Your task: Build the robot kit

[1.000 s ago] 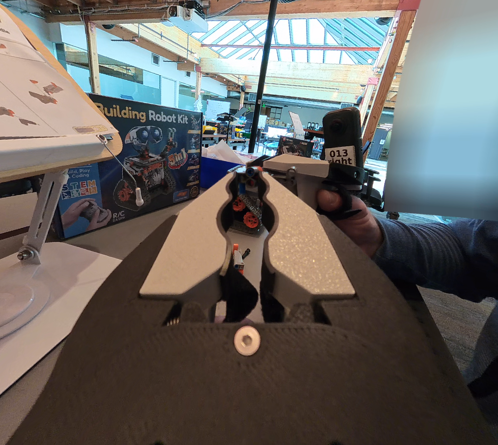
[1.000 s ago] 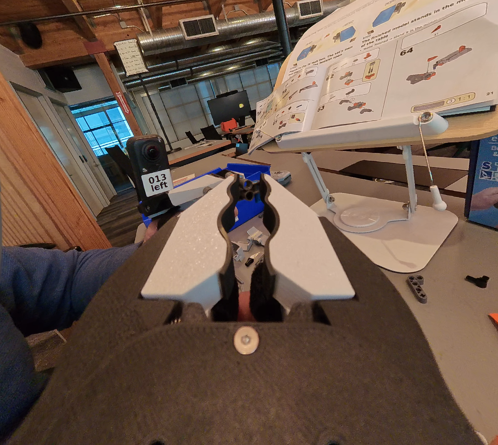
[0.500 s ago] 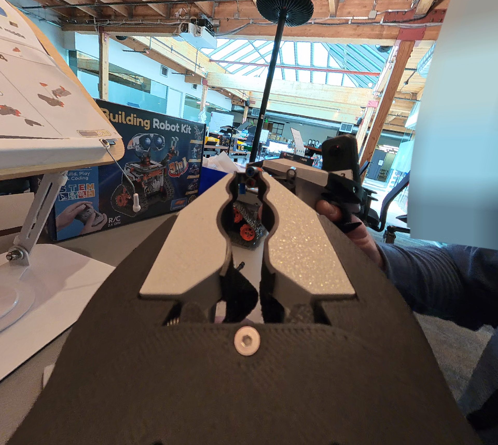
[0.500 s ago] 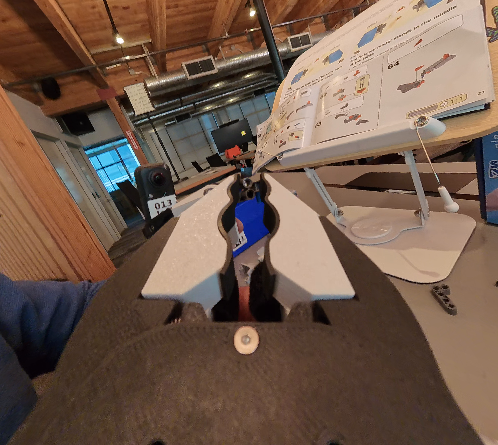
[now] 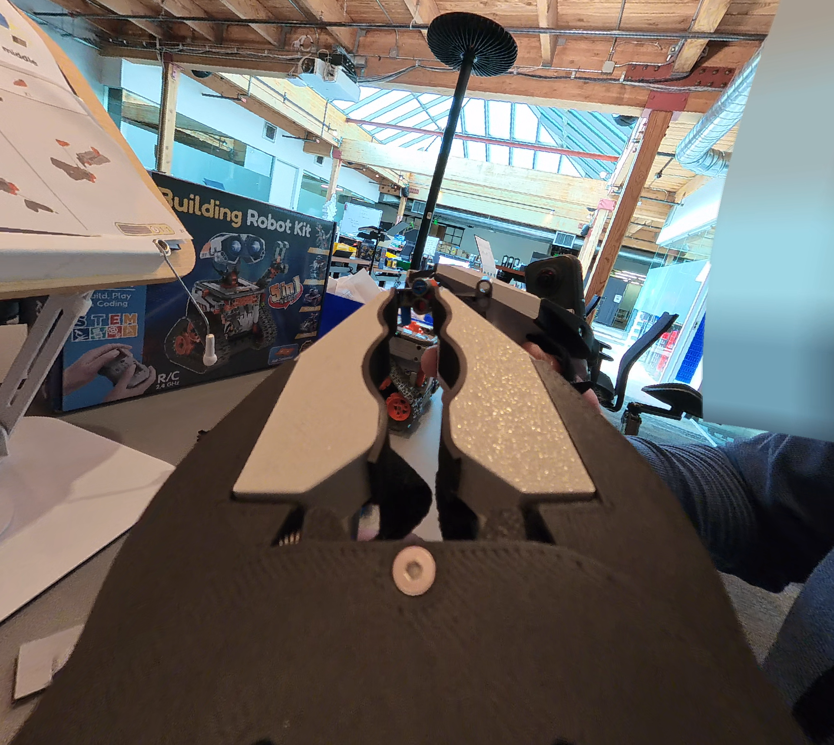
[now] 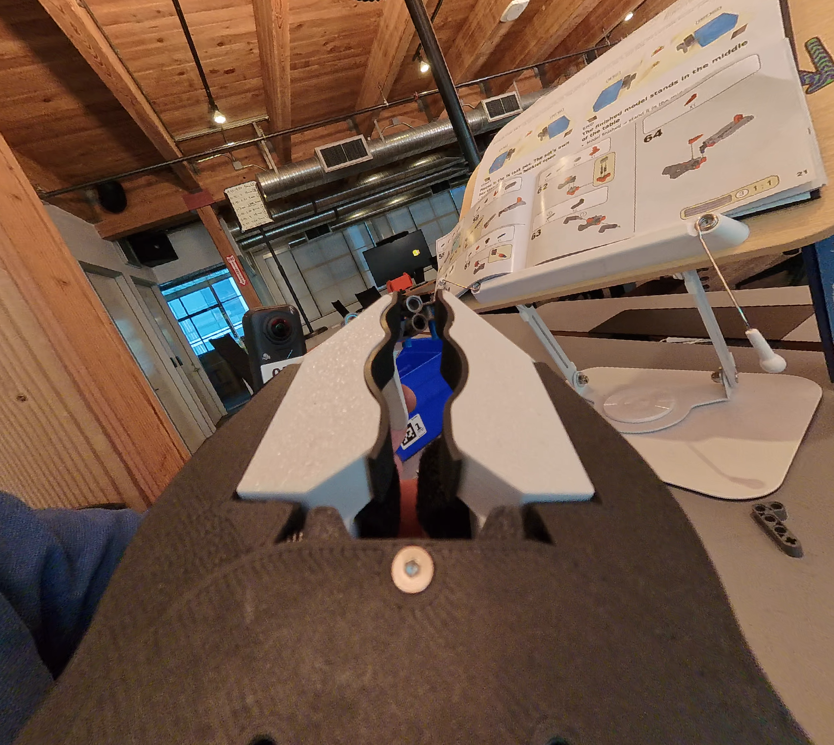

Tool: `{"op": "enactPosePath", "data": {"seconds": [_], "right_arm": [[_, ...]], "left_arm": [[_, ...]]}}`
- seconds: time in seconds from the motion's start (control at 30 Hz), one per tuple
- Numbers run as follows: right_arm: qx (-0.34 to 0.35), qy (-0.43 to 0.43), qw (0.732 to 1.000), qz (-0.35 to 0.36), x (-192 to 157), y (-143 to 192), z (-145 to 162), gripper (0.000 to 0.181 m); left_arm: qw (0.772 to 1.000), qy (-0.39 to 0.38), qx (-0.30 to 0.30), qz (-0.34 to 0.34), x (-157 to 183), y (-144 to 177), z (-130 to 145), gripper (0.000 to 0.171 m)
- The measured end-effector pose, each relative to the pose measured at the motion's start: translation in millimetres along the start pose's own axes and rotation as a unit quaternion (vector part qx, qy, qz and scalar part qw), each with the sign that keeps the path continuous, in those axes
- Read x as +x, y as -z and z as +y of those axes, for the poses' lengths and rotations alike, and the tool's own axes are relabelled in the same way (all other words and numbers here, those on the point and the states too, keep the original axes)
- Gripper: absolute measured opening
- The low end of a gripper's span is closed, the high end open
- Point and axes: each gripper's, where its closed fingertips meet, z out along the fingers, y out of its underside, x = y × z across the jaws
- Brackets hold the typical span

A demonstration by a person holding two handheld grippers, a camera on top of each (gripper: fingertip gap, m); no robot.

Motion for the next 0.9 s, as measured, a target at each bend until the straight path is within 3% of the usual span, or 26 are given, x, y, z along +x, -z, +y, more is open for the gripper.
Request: {"op": "enactPosePath", "data": {"seconds": [0.67, 0.9], "right_arm": [[0.008, 0.002, 1.0, 0.004, 1.0, 1.8, -2.6, 0.012], [0.031, -0.019, 0.999, 0.0, 0.1, 2.1, -8.6, 0.012]], "left_arm": [[1.0, 0.02, -0.013, -0.006, 1.2, -0.9, 6.7, 0.012], [0.999, 0.042, 0.021, -0.023, 4.4, -4.9, 2.4, 0.012]]}}
